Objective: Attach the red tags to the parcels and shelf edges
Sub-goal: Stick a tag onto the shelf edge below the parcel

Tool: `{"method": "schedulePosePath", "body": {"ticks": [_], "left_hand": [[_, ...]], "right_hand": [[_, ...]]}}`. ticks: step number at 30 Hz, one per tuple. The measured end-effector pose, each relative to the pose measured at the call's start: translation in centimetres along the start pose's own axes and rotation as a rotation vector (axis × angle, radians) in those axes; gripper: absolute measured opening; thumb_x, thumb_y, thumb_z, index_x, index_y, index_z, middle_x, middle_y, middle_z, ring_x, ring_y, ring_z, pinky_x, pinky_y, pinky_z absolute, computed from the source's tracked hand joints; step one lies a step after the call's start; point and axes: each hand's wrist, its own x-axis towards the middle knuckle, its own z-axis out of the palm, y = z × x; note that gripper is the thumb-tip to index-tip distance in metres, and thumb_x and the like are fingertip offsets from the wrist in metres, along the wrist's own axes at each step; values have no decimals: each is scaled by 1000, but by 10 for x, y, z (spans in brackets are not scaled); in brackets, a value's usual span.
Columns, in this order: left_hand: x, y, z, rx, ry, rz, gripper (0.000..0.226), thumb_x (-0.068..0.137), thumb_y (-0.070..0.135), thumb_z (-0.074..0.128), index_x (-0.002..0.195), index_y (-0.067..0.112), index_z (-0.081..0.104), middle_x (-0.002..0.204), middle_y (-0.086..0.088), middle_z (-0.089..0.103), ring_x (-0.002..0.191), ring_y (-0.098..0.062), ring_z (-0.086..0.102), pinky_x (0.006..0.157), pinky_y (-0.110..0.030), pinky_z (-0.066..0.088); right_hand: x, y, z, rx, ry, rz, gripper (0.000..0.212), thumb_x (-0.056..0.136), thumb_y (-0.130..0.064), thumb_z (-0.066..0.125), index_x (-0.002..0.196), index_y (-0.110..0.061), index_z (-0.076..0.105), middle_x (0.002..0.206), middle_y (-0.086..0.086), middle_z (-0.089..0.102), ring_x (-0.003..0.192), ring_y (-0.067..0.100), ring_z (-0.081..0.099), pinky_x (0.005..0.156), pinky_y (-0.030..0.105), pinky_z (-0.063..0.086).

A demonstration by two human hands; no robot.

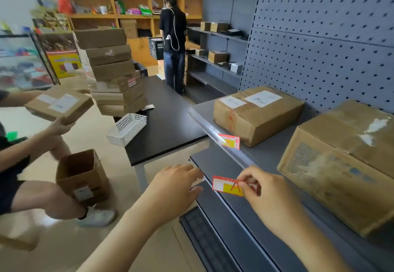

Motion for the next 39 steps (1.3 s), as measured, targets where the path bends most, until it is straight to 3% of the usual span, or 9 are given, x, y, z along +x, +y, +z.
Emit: {"method": "schedulePosePath", "body": {"ticks": [3,8,14,18,20,24,28,31,39], "left_hand": [[35,-48,-9,25,-1,96,30,94,40,43,123,34,49,123,13,57,109,-12,54,91,-26,41],[92,-101,-13,30,-45,226,29,94,40,44,122,32,50,123,12,57,111,-12,53,94,-28,41],[156,-122,5,8,-95,370,30,94,36,45,123,31,49,122,10,57,112,-15,53,95,-28,40],[198,-125,18,7,-106,463,32,93,33,46,125,29,49,126,9,55,116,-16,50,95,-30,39],[215,-126,22,-4,-94,498,35,92,32,47,127,29,47,129,9,53,117,-17,50,94,-31,39],[242,-129,28,-48,-88,580,39,90,28,50,129,27,48,129,7,55,114,-21,53,94,-35,42],[261,-133,36,-49,-59,674,38,80,20,57,117,24,57,114,4,63,97,-23,60,79,-36,52],[268,-136,43,-59,-27,728,34,70,18,65,103,27,63,98,9,66,82,-17,62,67,-28,54],[279,-142,52,-133,10,873,38,59,14,76,93,23,60,86,5,64,72,-18,62,58,-29,54]], "right_hand": [[39,-20,17,-9,62,53,5,88,-28,62,84,-30,59,73,-13,67,60,2,57,47,12,38],[92,-44,41,33,196,170,9,86,-22,64,79,-27,60,73,-8,69,65,10,63,55,35,54],[142,-37,57,144,295,271,14,86,-14,65,77,-23,59,73,-8,69,71,-2,62,48,8,44],[175,-29,67,203,367,270,18,81,-2,67,71,-17,62,73,-5,67,74,7,62,57,8,45],[190,-25,73,191,390,270,19,81,-6,69,71,-21,63,71,-6,66,67,9,62,59,14,50],[207,-19,82,105,395,310,10,81,-21,72,76,-25,65,69,-12,70,64,10,65,57,39,56],[217,-16,88,-4,416,367,10,82,-21,70,76,-26,64,70,-12,71,64,12,65,57,39,55],[220,-17,89,-52,423,411,8,82,-24,70,78,-27,63,73,-10,72,66,16,67,57,42,56],[224,-31,94,-188,348,497,7,88,-35,62,87,-28,63,80,-9,72,71,12,66,57,33,55]]}}
